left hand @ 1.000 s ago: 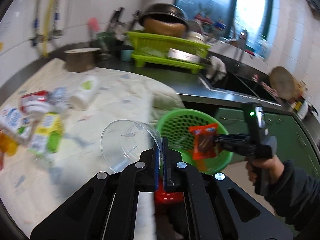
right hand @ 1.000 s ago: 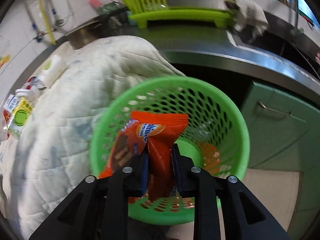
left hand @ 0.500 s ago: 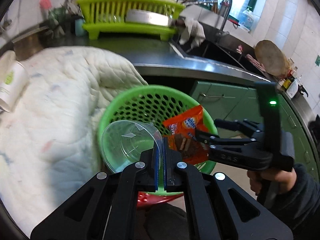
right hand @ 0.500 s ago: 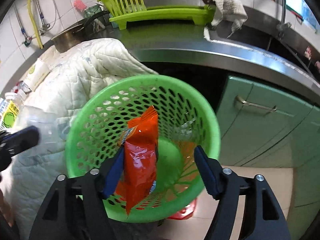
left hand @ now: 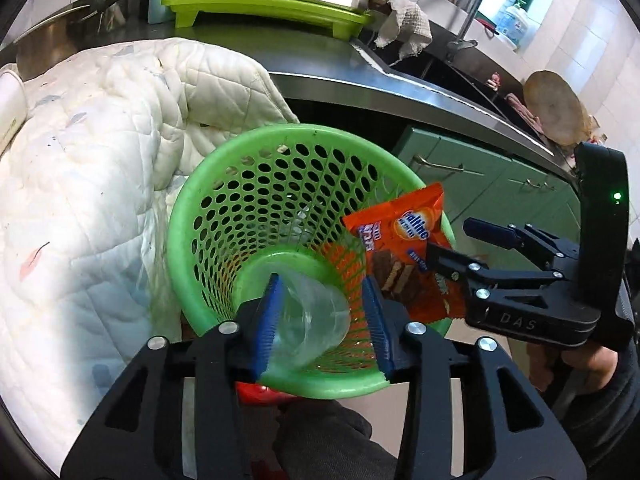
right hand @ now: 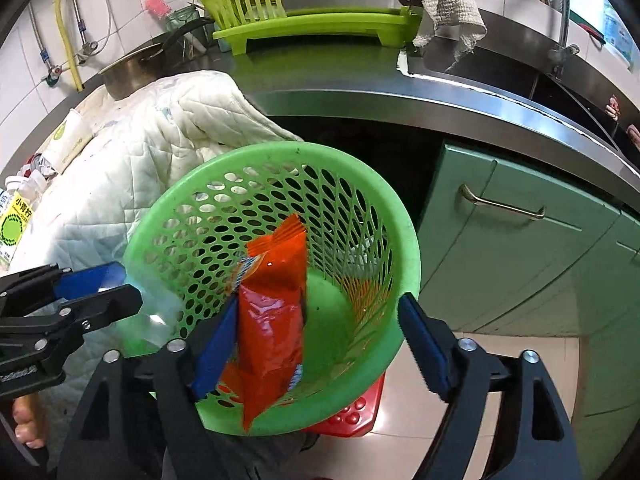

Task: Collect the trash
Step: 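Carry the wrapper with the right gripper over the green basket and release it, then move both tools back over the cloth toward the remaining trash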

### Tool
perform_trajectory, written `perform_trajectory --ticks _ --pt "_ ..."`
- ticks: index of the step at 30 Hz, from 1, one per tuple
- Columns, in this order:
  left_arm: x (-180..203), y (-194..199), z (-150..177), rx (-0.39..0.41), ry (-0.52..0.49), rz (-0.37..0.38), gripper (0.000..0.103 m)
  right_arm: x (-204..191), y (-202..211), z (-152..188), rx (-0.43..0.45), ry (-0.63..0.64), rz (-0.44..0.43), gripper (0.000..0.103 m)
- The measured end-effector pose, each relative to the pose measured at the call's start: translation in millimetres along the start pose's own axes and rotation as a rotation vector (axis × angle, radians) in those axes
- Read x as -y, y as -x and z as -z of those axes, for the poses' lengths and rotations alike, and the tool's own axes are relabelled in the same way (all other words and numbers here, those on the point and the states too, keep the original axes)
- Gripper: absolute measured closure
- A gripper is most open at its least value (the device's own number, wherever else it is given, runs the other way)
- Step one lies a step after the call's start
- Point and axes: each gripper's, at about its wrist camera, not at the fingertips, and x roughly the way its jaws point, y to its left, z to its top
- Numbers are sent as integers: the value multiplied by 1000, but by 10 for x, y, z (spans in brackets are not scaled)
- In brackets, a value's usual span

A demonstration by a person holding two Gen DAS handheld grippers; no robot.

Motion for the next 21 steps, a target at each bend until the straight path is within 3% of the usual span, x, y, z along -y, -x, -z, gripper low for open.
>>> perform_trajectory --ticks 10,15,21 --pt "23 23 -25 5 -1 13 57 -25 127 30 25 44 -46 17" --pt "-8 50 -20 9 3 -4 54 -50 209 20 63 101 -30 13" --pt "-76 103 -17 21 26 -13 53 -19 105 4 40 116 0 12"
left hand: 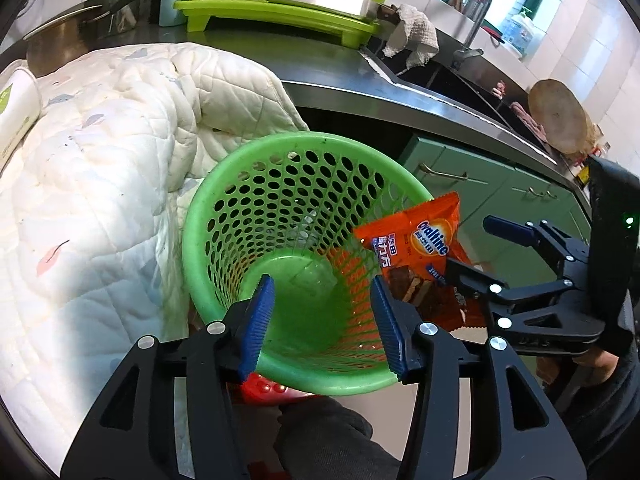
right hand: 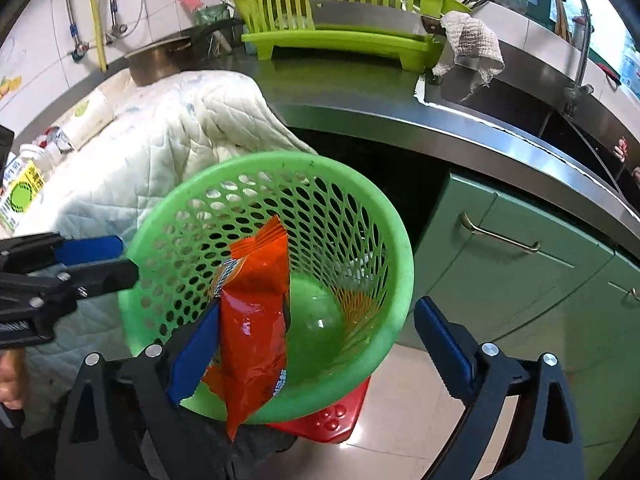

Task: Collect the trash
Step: 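Move both tools back over the cloth toward the remaining trash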

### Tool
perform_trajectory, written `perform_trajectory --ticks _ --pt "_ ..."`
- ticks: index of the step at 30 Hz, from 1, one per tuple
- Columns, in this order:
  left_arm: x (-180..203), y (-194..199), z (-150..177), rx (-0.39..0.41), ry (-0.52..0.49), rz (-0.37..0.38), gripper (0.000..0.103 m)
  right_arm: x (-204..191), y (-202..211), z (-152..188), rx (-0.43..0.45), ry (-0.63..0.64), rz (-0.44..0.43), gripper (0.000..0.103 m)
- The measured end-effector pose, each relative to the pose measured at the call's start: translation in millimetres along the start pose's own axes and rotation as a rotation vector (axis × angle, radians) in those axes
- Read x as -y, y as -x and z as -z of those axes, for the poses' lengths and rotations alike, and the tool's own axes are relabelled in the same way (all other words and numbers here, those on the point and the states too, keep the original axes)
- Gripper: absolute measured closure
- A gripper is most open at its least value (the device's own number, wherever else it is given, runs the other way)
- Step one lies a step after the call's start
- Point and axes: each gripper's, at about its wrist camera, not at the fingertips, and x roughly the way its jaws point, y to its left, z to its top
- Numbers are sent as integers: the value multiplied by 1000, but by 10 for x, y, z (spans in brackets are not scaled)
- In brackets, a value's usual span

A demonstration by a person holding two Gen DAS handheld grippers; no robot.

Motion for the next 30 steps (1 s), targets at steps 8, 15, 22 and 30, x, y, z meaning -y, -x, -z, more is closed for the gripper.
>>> perform_trajectory --ticks 8,15,22,30 --pt "17 56 8 7 -5 -3 52 -74 -43 188 -49 31 1 12" --pt "-13 182 3 31 5 -15 52 -85 181 291 -36 51 -1 12" --pt "-64 510 51 85 16 -38 51 -195 393 210 -5 61 -35 12" --pt "-412 1252 263 190 69 -158 48 -685 599 -30 51 99 -170 12"
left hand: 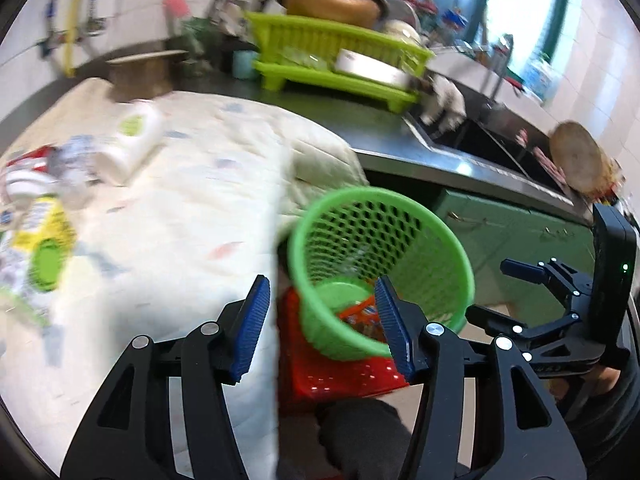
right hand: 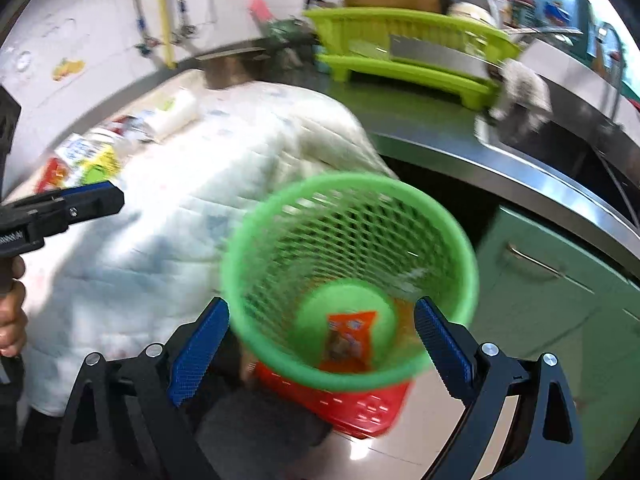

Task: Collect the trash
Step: 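Move both tools back over the cloth toward the remaining trash, then grasp the clear juice bottle with the left gripper while the right gripper grasps the paper cup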

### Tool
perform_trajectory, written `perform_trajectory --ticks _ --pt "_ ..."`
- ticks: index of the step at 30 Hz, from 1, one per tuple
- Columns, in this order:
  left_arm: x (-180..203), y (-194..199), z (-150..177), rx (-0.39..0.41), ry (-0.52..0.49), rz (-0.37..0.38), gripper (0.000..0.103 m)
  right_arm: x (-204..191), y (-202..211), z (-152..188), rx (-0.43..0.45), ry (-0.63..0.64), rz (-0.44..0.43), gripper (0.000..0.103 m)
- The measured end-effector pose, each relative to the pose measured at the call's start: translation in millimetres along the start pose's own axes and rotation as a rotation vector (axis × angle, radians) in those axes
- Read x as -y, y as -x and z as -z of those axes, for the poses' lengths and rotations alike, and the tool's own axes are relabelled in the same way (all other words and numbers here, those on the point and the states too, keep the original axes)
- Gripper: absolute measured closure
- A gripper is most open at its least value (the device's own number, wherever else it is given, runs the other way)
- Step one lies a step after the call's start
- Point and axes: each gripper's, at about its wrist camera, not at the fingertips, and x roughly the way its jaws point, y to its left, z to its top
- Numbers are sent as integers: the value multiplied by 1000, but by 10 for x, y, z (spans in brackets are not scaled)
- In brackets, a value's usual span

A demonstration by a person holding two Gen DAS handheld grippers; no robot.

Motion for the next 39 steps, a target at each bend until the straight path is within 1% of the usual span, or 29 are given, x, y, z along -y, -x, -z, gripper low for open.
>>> perform_trajectory --ticks 3,7,9,12,14,16,17,19,21,22,25,28,30,33,35,36,37,39 --pt "-252 263 29 44 30 -67 48 -275 -1 -135 22 37 -46 12" --pt "-671 577 55 95 69 -195 48 -641 -18 -298 48 80 -100 12" --pt "-896 662 52 106 83 -260 48 -778 -51 -366 50 94 -123 12" --pt "-1253 709 5 102 120 -330 48 -958 -107 -471 47 118 -147 12" --pt "-1428 681 -18 91 127 -336 47 -1047 -140 -541 43 128 -158 12" --pt "-1568 612 -42 70 128 -363 45 -1126 -180 -635 38 136 -176 12" --pt "-1640 557 -65 58 125 -362 45 -1159 -206 -691 36 138 -181 12" --pt "-1718 463 -95 39 128 -380 45 -1199 -245 -762 32 137 -196 12" --pt "-1792 366 -128 23 125 -365 45 -1233 -313 -877 20 124 -212 12" --pt "-1824 332 -164 18 115 -376 45 -1252 -350 -951 14 116 -226 13" --pt "-1870 277 -230 3 94 -365 45 -1298 -451 -1138 0 92 -255 13" --pt "-1956 256 -275 -1 109 -363 45 -1338 -563 -1317 -11 69 -275 13" --pt "-1990 248 -296 1 110 -341 45 -1369 -661 -1439 -22 49 -285 13" --pt "-2017 168 -306 -32 80 -348 45 -1414 -816 -1599 -45 18 -304 14" --pt "-2037 98 -310 -59 70 -328 44 -1448 -936 -1722 -66 -16 -331 17" --pt "-2041 65 -309 -72 60 -323 43 -1462 -982 -1765 -76 -34 -345 17" --pt "-2038 27 -312 -81 49 -330 40 -1472 -1040 -1820 -86 -53 -357 17" --pt "-2048 -25 -316 -89 39 -335 40 -1493 -1148 -1938 -98 -89 -367 19"
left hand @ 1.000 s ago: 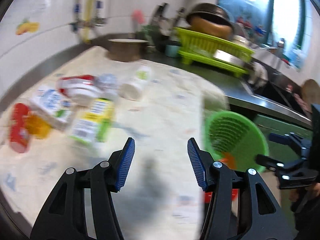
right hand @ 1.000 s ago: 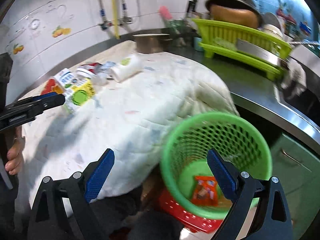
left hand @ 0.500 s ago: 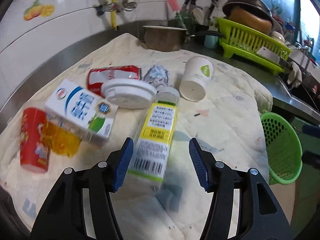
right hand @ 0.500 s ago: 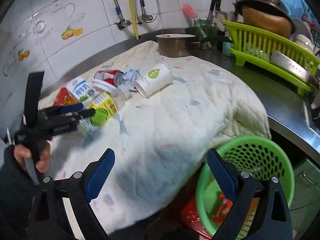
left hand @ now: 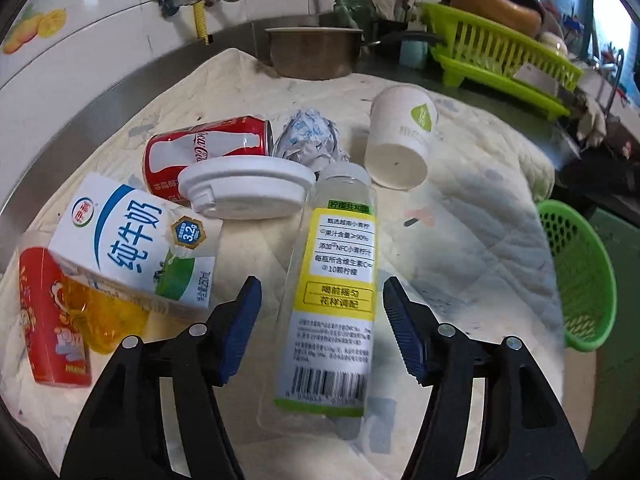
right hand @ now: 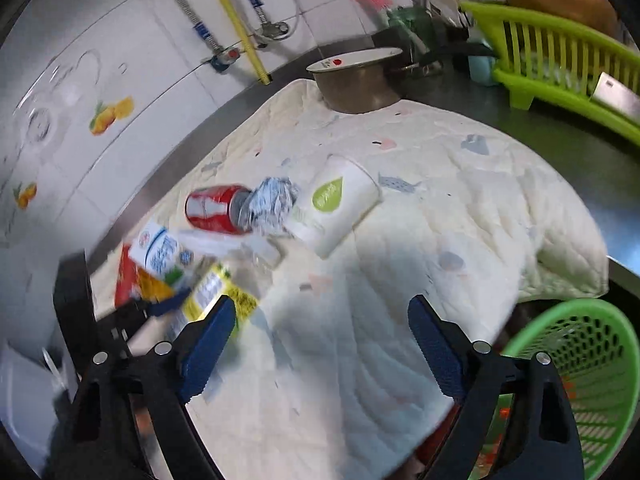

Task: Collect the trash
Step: 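Grasp the clear juice bottle with the left gripper while the right gripper grasps the paper cup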

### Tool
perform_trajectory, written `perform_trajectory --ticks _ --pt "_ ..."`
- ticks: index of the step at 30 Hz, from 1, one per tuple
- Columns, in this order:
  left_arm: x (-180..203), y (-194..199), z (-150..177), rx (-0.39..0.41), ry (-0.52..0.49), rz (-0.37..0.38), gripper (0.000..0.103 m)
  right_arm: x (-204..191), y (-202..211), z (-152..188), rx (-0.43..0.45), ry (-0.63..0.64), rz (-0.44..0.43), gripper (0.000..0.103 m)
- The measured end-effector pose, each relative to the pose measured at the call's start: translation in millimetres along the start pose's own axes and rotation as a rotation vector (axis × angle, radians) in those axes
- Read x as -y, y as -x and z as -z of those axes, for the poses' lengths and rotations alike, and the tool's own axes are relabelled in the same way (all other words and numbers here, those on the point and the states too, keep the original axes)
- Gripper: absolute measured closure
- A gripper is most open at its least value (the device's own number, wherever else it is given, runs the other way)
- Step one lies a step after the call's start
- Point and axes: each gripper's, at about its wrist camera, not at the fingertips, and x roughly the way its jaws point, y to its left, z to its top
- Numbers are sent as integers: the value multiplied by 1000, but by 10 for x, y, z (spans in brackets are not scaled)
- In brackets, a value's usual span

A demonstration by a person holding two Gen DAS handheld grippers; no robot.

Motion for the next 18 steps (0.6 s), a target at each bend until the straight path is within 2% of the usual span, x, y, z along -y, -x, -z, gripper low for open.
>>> perform_trajectory --ticks 3,7,11,18 --pt "-21 -54 -7 -4 8 15 43 10 -171 -193 -14 -50 -12 20" --pt "-37 -144 -1 -24 24 43 54 33 -360 -408 -17 -103 7 21" --pt "-46 -167 22 -18 35 61 56 143 -617 -589 -48 -217 5 21" --pt "-25 -68 91 3 34 81 60 343 -993 -678 -99 -384 -10 27"
